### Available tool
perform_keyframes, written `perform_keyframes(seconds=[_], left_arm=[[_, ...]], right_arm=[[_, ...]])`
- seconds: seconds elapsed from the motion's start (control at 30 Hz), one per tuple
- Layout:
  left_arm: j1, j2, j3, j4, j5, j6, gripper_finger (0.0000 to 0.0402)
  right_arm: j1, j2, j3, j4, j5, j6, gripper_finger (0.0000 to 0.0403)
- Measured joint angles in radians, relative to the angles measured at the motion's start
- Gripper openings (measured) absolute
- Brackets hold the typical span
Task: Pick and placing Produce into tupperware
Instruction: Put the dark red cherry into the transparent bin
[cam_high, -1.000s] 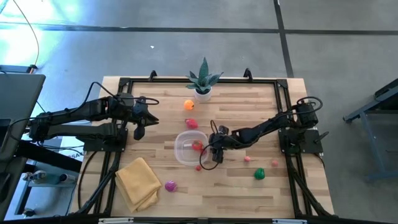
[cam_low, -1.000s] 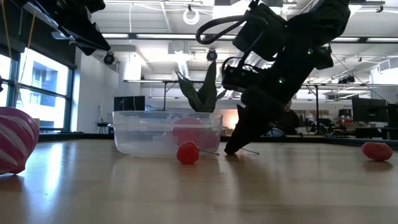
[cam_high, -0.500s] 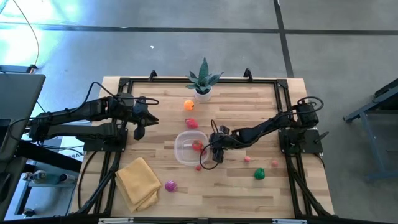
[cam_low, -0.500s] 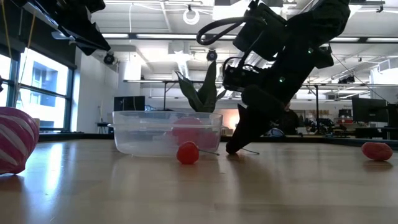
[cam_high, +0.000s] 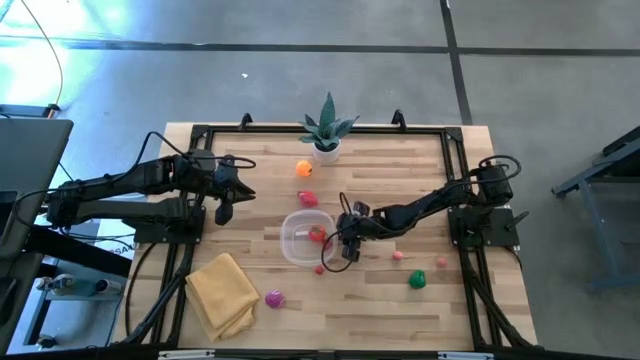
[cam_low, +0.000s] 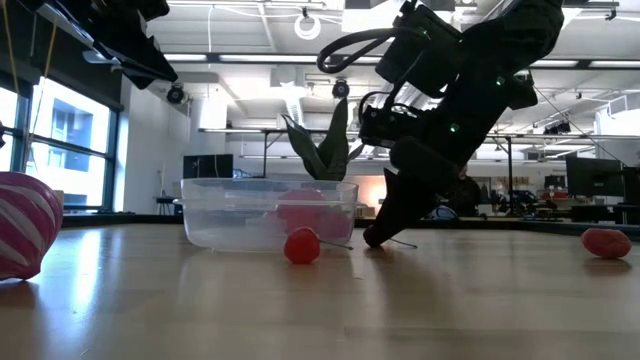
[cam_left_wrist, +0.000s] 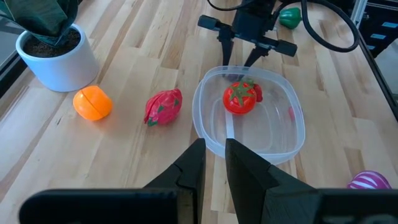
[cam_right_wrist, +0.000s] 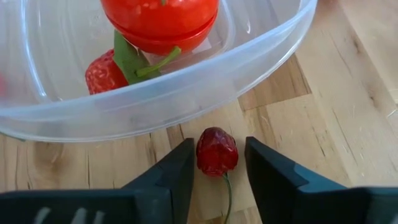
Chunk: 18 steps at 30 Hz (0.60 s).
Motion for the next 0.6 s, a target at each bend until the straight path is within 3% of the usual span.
perform_keyframes(seconds=[0.6], left_arm=[[0.0,0.0,0.0,-0.001,0.0,0.0,0.0053]], right_arm=[[0.003,-0.079,-0.008,-0.067,-0.002,-0.022,0.0116]])
